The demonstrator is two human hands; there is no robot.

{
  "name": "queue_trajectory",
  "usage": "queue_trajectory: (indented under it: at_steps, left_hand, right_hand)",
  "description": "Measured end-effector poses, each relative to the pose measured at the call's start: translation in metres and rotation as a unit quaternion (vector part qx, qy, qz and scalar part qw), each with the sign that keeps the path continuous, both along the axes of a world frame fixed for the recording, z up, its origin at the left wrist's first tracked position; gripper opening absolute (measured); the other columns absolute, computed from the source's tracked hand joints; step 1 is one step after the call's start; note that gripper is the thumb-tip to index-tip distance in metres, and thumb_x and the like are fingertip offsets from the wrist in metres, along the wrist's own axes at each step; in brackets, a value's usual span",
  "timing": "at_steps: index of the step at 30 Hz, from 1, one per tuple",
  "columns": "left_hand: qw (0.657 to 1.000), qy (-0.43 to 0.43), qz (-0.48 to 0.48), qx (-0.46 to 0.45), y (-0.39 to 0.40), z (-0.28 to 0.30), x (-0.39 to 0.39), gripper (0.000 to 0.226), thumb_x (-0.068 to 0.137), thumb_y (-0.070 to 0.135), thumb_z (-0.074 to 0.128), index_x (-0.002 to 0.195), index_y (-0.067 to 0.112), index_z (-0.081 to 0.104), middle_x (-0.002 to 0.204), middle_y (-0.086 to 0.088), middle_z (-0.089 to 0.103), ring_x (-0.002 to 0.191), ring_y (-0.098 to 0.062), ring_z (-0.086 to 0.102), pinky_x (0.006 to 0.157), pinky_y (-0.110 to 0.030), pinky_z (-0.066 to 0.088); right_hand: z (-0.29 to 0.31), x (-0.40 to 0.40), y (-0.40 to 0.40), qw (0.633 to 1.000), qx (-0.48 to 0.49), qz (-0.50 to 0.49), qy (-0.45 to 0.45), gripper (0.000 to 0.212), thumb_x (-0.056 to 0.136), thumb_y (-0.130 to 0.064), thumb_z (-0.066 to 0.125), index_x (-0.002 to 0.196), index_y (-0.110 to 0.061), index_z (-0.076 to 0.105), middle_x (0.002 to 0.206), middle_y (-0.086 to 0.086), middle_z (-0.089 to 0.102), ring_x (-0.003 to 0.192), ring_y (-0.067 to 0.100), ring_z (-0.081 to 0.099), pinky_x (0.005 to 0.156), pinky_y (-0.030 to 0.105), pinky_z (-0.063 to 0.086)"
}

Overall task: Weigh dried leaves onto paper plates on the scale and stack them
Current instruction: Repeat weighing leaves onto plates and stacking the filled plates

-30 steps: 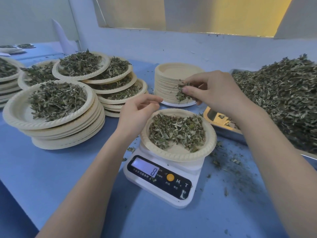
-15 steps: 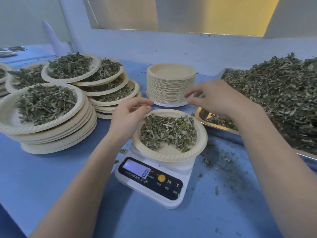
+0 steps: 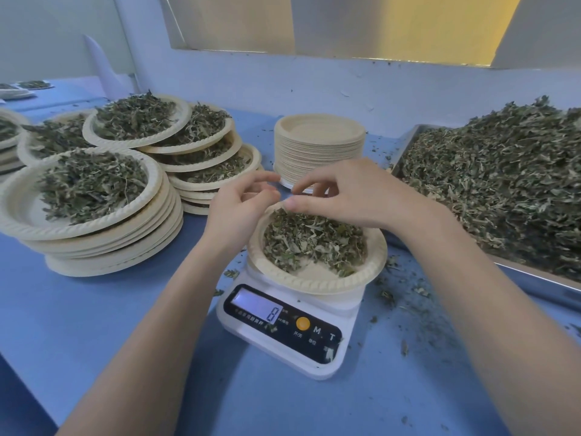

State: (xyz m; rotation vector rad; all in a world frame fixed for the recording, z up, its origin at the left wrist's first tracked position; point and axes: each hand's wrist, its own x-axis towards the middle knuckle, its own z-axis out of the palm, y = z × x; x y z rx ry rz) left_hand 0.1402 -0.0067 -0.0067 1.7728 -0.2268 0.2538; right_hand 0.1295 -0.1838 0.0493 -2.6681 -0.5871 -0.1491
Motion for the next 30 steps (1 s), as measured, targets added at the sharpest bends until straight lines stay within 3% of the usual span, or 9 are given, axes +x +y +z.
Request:
queue_trajectory:
  at_steps: [4,11,14,20,25,30]
  left_hand:
    - [1.0,0.013,0.007,-0.011,0.001,0.001,0.001,0.039,0.067,0.028,0.059,0.105,0.032,0.065,0.076,0.013,0.064,0.093,-0.002,0.063,0.092,-0.032,0.049]
    - [1.0,0.019,0.007,-0.007,0.001,0.003,-0.001,0.038,0.069,0.028,0.061,0.107,0.028,0.065,0.089,0.007,0.066,0.093,-0.008,0.063,0.098,-0.039,0.047]
    - [1.0,0.021,0.007,0.001,0.0,0.002,-0.001,0.042,0.067,0.031,0.061,0.108,0.028,0.065,0.093,0.006,0.066,0.097,-0.007,0.062,0.098,-0.039,0.047]
    - [1.0,0.022,0.007,0.008,0.0,0.001,0.001,0.042,0.065,0.032,0.06,0.106,0.03,0.066,0.091,0.007,0.066,0.098,-0.005,0.062,0.099,-0.039,0.047]
    - [1.0,0.02,0.006,0.004,0.001,0.0,0.002,0.038,0.065,0.031,0.06,0.102,0.032,0.066,0.09,0.007,0.065,0.097,-0.006,0.062,0.098,-0.039,0.047]
    - [1.0,0.02,0.0,0.001,0.002,-0.001,0.003,0.038,0.065,0.031,0.061,0.102,0.032,0.066,0.09,0.007,0.065,0.098,-0.006,0.062,0.097,-0.037,0.048]
  right_hand:
    - [-0.005,0.001,0.004,0.998,-0.041,0.038,0.035,0.05,0.07,-0.073,0.057,0.113,-0.047,0.061,0.096,-0.017,0.062,0.08,-0.004,0.052,0.067,0.015,0.037]
    - [-0.008,0.005,0.002,0.995,-0.097,-0.013,-0.015,0.057,0.079,-0.066,0.055,0.128,-0.037,0.053,0.115,-0.007,0.06,0.094,0.009,0.049,0.078,0.029,0.041]
    - [-0.002,0.005,-0.006,0.987,-0.151,-0.04,0.028,0.052,0.078,-0.067,0.054,0.121,-0.037,0.058,0.107,-0.007,0.059,0.096,0.012,0.05,0.08,0.03,0.043]
    - [0.007,-0.002,-0.015,0.987,-0.119,-0.022,0.106,0.039,0.079,-0.059,0.061,0.112,-0.039,0.063,0.095,-0.014,0.059,0.093,0.007,0.052,0.075,0.024,0.035]
    - [0.006,-0.002,-0.013,0.987,-0.124,-0.012,0.098,0.033,0.082,-0.05,0.064,0.112,-0.036,0.065,0.101,-0.008,0.064,0.094,0.009,0.056,0.077,0.025,0.041]
    - [0.004,0.002,-0.015,0.993,-0.099,-0.005,0.068,0.013,0.084,-0.033,0.068,0.097,-0.032,0.072,0.077,-0.018,0.059,0.072,-0.008,0.053,0.062,0.008,0.038]
